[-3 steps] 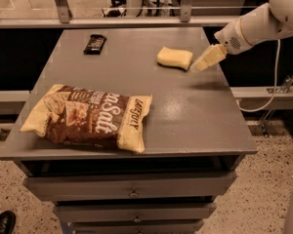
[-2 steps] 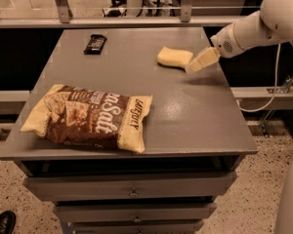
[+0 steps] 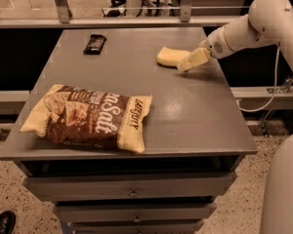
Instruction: Pick sponge
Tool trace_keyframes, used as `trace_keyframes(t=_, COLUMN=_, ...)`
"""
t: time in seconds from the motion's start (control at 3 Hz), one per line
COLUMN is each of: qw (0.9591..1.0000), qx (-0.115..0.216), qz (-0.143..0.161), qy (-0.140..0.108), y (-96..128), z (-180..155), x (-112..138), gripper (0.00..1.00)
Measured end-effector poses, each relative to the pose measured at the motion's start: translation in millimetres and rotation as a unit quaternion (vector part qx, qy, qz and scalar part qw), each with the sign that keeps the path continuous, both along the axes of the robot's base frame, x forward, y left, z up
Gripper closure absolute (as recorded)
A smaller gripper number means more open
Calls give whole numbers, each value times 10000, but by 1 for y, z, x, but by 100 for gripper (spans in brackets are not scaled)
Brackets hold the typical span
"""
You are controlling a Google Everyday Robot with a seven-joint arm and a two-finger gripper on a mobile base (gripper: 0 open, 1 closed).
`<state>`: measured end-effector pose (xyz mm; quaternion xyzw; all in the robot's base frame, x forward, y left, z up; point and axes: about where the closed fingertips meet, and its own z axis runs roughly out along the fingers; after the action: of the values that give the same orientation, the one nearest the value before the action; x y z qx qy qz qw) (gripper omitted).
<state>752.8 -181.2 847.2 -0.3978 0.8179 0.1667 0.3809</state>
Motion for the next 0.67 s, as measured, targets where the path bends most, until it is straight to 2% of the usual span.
trace_keyframes(t=0.33, qw=9997, qx=144, qz=26, qy=183, y=9, z=-3, x=1, gripper=49)
trace_keyframes(t=0.67, qw=9994, qx=214, qz=58, qy=275, y=10, z=-3, x=-2, gripper=71)
